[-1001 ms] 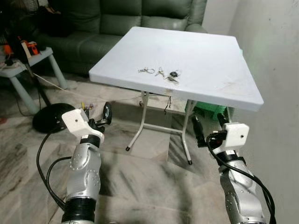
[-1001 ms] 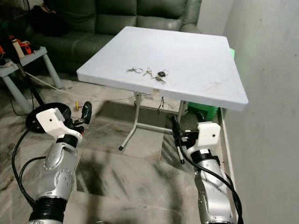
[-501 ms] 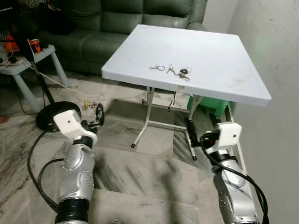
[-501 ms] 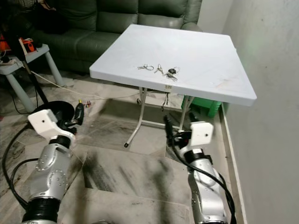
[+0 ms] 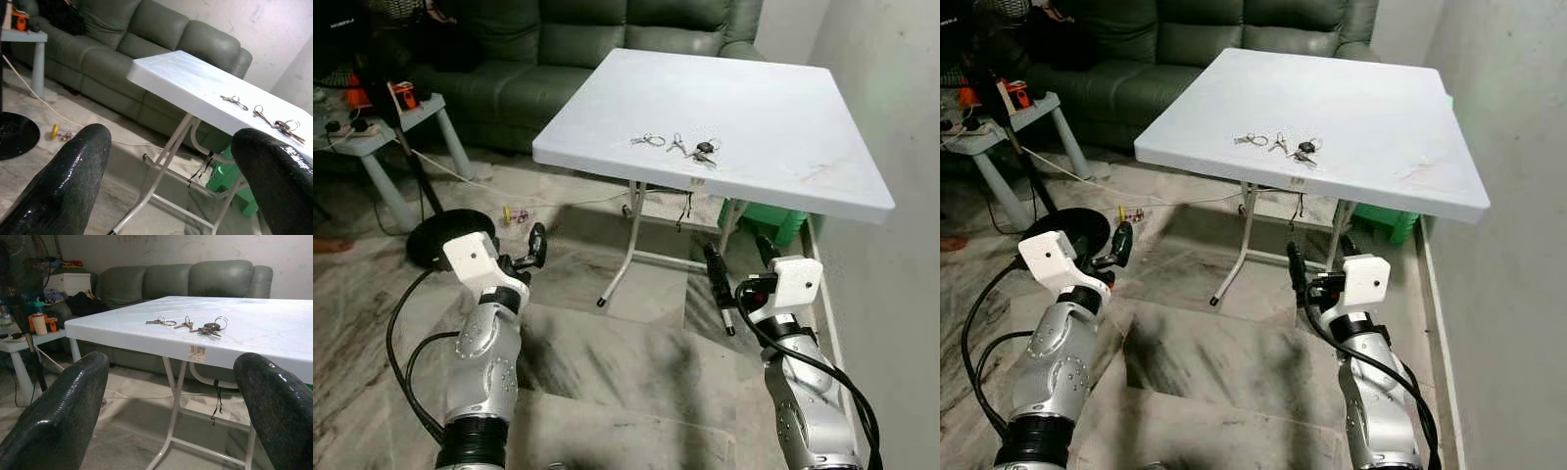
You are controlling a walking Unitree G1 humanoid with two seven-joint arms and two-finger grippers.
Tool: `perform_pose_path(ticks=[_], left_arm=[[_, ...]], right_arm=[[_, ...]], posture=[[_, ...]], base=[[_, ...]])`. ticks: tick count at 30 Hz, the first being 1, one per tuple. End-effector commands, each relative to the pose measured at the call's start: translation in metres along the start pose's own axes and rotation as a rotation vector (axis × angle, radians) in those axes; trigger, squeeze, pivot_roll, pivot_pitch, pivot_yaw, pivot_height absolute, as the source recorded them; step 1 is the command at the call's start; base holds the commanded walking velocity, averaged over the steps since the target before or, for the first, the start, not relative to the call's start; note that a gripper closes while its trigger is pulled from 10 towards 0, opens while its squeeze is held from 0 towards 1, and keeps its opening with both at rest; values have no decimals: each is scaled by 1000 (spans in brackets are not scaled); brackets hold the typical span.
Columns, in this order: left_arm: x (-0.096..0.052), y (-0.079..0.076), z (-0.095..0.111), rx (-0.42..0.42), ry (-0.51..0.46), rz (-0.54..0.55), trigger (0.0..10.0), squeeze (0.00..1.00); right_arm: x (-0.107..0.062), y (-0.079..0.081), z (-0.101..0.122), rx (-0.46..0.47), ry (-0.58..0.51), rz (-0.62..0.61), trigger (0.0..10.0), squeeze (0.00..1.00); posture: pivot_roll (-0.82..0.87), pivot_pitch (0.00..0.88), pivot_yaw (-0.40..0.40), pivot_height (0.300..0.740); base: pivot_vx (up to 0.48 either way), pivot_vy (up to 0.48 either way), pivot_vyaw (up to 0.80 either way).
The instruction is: Hang keys on a hook
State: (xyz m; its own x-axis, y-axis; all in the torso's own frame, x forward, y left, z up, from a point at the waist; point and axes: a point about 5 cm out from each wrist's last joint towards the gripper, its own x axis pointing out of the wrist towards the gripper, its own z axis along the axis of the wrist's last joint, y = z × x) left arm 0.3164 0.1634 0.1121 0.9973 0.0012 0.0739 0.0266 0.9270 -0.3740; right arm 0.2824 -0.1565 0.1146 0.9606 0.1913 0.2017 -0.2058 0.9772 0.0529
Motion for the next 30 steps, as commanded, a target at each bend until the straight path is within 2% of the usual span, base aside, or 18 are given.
perform_pose_path(ticks=[1,30], left_arm=[[1,0,3,30,-2,-19,10000,0],[0,-5,2,56,2,-58,10000,0]], right_arm=[[1,0,2,1,-5,2,10000,0],[0,0,0,5,0,-4,10000,0]], posture=[[-16,0,-7,702],[-12,0,-5,702]], base=[[405,0,0],[460,0,0]])
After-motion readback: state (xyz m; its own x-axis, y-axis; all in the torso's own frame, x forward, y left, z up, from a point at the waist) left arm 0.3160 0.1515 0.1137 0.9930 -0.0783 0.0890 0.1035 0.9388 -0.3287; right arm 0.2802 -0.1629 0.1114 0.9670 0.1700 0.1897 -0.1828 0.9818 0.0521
